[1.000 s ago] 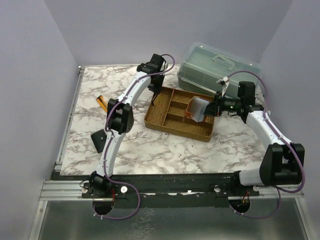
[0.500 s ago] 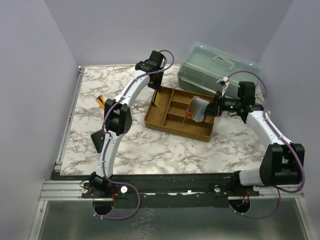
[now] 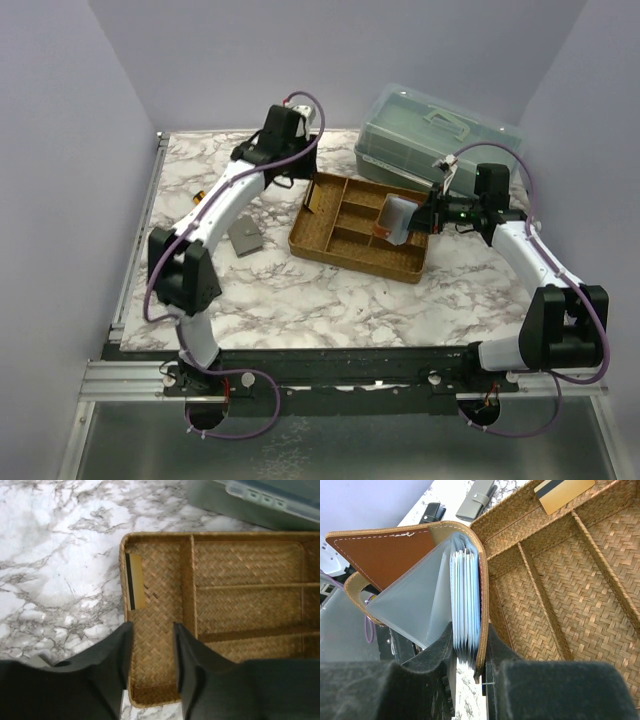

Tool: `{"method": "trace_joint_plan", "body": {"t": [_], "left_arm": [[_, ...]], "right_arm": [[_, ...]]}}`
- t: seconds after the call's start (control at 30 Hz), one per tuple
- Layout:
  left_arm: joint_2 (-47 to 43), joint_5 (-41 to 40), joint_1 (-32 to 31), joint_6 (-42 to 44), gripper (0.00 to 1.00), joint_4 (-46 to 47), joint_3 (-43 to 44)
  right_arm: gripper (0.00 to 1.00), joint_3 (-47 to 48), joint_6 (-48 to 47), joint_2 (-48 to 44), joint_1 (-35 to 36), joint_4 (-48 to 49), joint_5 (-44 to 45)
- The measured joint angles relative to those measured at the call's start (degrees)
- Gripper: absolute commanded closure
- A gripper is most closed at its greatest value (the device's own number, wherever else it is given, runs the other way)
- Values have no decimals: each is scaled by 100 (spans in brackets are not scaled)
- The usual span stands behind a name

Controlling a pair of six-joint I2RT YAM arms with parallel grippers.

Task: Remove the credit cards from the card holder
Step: Place the object, then place the card holder at the center of the board.

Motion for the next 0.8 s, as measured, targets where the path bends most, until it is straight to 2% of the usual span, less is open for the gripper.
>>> {"method": "trace_joint_plan", "body": {"t": [0.07,0.1,0.23,0.37,0.57,0.8], "left_arm": [[-619,258,2,-118,22,551,-868],[-1008,459,7,-249,18,975,-1480],[-2417,1370,125,-1019,15,2577,-3670],[-3222,2059,297,-1976,15,3985,-5169],[-3963,2382,57,-3008,15,5101,-6181],[-4712,1971,-1014,-3202,15,5480,-6144]], "right_arm": [[100,0,-42,26,0,-17,-4],[100,0,-61,39,0,-28,-7],[100,0,-155,57,2,-127,-9],[100,11,-302,85,24,-291,-24],[100,68,-566,162,267,-557,-11],[100,153,-767,306,807,-732,166]]}}
